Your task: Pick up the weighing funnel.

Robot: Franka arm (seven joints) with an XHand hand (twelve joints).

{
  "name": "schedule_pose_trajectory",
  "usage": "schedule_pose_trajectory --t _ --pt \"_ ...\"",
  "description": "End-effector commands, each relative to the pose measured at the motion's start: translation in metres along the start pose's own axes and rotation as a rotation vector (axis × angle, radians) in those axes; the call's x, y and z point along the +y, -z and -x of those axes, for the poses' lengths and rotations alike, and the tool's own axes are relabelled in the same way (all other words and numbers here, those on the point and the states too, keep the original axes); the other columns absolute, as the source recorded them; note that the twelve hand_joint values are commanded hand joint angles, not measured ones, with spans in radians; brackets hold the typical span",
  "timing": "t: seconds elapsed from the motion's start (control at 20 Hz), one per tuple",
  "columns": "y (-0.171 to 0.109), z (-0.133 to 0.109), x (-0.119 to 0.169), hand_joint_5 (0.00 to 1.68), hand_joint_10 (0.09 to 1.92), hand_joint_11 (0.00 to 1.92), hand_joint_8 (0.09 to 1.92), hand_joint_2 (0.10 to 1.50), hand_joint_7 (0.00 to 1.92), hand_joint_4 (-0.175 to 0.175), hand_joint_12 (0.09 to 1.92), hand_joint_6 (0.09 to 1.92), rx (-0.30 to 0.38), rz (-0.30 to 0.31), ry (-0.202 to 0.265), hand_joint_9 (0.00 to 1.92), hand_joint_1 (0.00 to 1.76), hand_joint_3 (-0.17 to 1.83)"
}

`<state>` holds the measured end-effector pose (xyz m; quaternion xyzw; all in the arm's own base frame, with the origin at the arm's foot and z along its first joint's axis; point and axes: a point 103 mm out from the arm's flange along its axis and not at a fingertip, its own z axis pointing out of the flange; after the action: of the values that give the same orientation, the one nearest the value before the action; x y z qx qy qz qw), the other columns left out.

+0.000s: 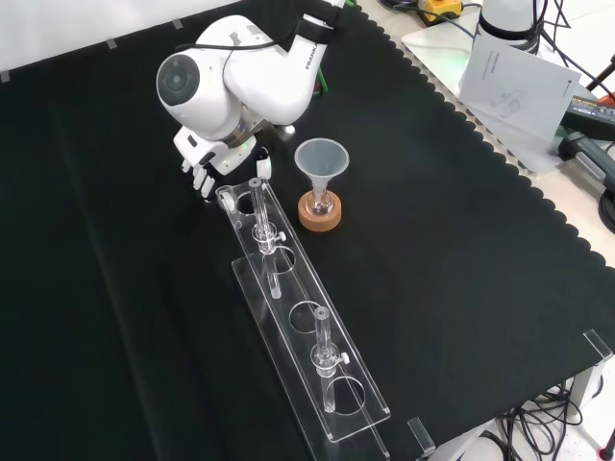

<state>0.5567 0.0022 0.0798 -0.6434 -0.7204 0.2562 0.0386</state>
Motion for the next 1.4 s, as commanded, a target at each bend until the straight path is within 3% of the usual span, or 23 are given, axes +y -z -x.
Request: schedule_pose_trajectory --t 0.05,0.9,1.25,1.4 --pt "0.0 -0.007 0.0 0.88 0.51 0.5 0.69 0.62 0.57 0.01 1.31 0.73 -0.005 -0.004 0.0 0.81 0.92 0.62" --pt "-0.006 -0.006 -0.001 0.85 0.5 0.5 0.69 0.61 0.57 -0.004 1.3 0.72 0.003 -0.01 -0.008 0.81 0.92 0.62" --pt "-0.016 0.007 -0.002 0.81 0.5 0.5 0.69 0.61 0.56 -0.011 1.3 0.75 0.006 -0.023 -0.004 0.81 0.92 0.62" --pt "-0.013 -0.002 -0.002 0.81 0.5 0.5 0.69 0.61 0.56 -0.011 1.3 0.76 -0.006 -0.027 -0.013 0.81 0.92 0.62"
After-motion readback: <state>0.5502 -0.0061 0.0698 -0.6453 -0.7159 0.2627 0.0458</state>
